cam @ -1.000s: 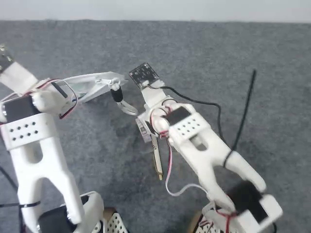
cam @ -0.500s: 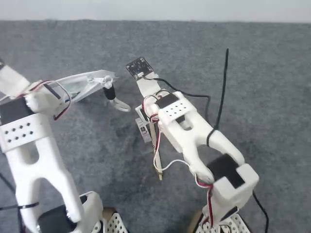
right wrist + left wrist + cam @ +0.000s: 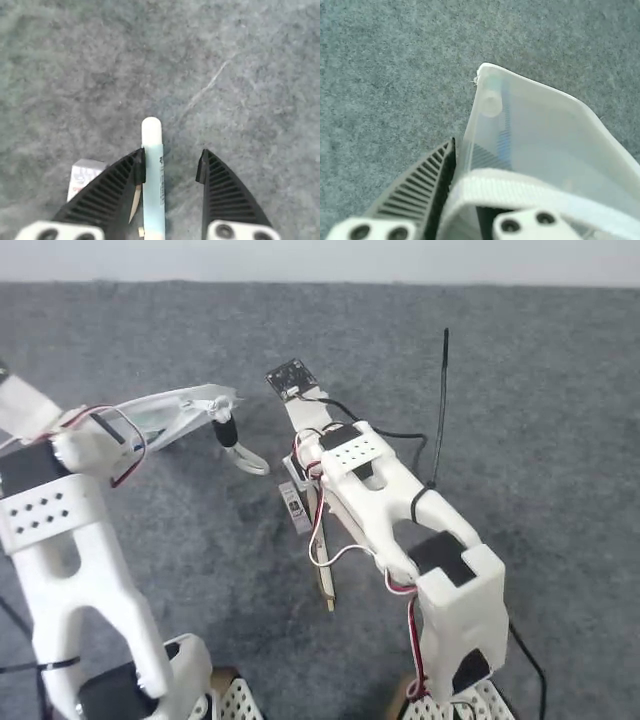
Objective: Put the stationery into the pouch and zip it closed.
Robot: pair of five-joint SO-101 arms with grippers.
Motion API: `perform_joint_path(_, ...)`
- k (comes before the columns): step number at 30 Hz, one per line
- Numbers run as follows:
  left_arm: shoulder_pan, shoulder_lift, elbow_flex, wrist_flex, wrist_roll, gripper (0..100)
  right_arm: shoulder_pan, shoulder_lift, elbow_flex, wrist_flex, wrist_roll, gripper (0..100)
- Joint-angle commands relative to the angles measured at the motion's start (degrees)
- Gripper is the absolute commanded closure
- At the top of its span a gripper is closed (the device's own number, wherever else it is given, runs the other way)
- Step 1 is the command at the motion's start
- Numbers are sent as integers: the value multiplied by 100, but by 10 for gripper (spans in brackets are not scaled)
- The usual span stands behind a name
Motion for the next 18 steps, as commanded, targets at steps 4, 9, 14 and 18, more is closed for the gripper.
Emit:
perform_joint_path(4, -167, 79, -13, -70, 70, 988, 127, 110, -404, 119, -26, 861)
perform_joint_path(9, -167, 88, -4, -70, 70, 988, 163, 259, -747, 620, -18, 939)
perform_joint_path(14, -167, 97, -4, -70, 70, 988, 163, 585, -1090, 1077, -9, 946)
perform_joint_path(18, -167, 97, -4, -70, 70, 988, 163, 769, -1371, 1560, -9, 947)
